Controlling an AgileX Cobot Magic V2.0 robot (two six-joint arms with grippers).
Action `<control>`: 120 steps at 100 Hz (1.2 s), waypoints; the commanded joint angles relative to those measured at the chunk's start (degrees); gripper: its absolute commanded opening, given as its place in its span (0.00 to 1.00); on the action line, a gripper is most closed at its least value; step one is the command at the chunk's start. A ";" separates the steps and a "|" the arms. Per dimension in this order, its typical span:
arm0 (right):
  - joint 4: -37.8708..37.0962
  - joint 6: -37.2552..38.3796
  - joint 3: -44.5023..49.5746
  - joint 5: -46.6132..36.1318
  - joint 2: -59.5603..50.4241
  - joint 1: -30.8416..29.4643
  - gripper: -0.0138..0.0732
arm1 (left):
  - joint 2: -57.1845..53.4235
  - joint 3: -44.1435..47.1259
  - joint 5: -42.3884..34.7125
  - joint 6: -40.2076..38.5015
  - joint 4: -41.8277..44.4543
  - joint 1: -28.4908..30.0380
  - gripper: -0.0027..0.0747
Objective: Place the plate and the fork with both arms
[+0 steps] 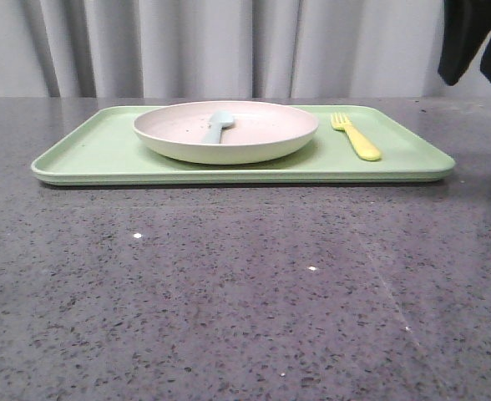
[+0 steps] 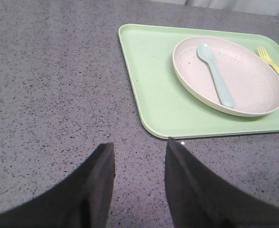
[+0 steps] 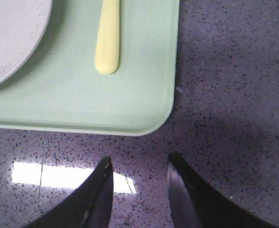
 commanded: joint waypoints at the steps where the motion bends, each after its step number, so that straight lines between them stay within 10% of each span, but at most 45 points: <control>1: -1.42 0.01 2.10 -4.68 -6.28 -0.27 0.47 | -0.04 -1.62 -4.12 -0.36 -0.82 0.16 0.37; 41: -2.96 0.01 19.26 -14.82 -27.11 -0.27 0.08 | -0.28 -1.62 -3.88 -0.36 -0.82 0.16 0.03; 120: -5.81 -0.04 43.99 -26.84 -66.71 -0.27 0.08 | -16.91 7.76 -6.10 0.00 -0.71 0.16 0.01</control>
